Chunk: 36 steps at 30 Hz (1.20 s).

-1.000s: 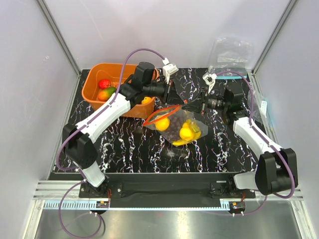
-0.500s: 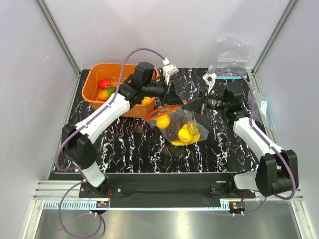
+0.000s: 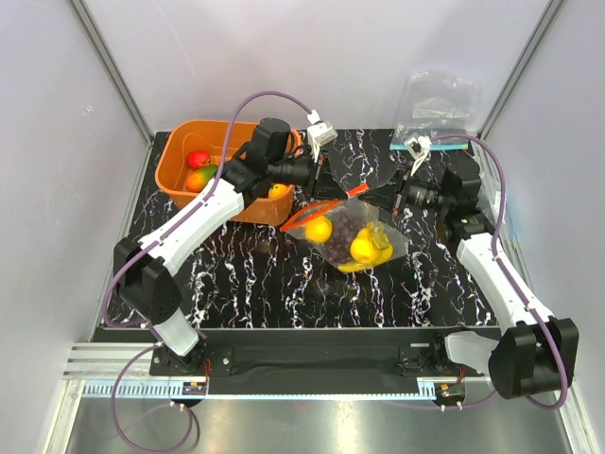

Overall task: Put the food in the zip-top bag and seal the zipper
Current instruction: Zip the zipper food storage bag at the center of the board.

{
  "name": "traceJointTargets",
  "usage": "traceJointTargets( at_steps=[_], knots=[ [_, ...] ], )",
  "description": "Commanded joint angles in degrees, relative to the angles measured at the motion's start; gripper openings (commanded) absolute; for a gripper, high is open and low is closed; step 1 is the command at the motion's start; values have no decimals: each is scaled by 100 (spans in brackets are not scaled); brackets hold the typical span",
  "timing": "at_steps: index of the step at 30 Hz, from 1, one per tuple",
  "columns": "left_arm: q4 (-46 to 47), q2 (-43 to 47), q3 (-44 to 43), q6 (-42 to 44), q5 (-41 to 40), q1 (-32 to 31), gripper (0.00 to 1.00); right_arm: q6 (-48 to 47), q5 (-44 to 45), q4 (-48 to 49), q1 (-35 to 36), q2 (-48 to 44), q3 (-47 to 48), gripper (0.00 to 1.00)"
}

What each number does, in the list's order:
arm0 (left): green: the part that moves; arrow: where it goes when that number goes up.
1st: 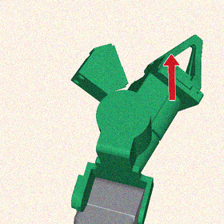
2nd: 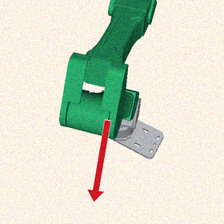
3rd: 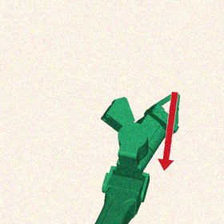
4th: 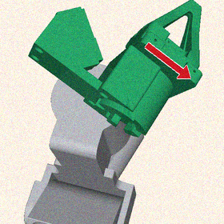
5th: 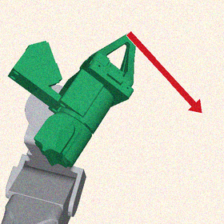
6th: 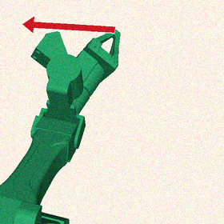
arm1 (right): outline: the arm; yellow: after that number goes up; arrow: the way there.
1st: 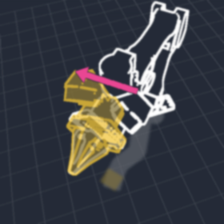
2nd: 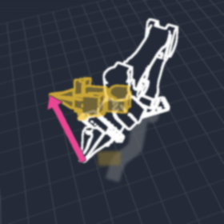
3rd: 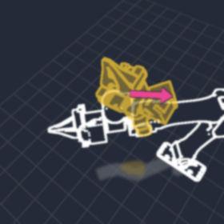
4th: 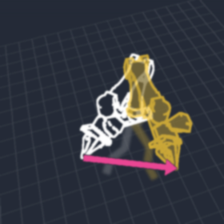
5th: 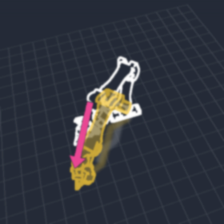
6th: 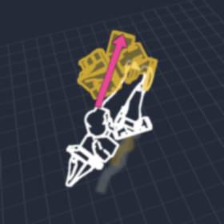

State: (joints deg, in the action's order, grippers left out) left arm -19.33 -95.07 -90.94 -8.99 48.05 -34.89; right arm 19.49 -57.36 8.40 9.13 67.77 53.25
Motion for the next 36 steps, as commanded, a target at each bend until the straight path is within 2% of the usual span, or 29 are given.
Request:
traceJointTargets(
  at_steps=[1,9,13,18,23,32,36],
  knots=[
    [-9,322,155,144,-24,202,0,-174,847,152,-323,-325,326,0],
    [8,436,418,82,-59,220,0,-182,2219,74,-578,-264,519,0],
    [175,752,1085,-67,-611,220,0,-190,2940,65,-649,16,730,0],
    [115,972,1692,-111,-1113,220,0,-217,3100,258,-658,605,818,0],
    [-219,964,1807,-120,-1588,229,0,99,2942,557,-649,1456,976,0],
    [-1010,1403,2071,-120,-2273,220,0,126,3029,645,-649,2179,1451,0],
    [-1362,1421,2045,-129,-2388,220,0,248,3222,715,-658,2197,1390,0]
  ],
)
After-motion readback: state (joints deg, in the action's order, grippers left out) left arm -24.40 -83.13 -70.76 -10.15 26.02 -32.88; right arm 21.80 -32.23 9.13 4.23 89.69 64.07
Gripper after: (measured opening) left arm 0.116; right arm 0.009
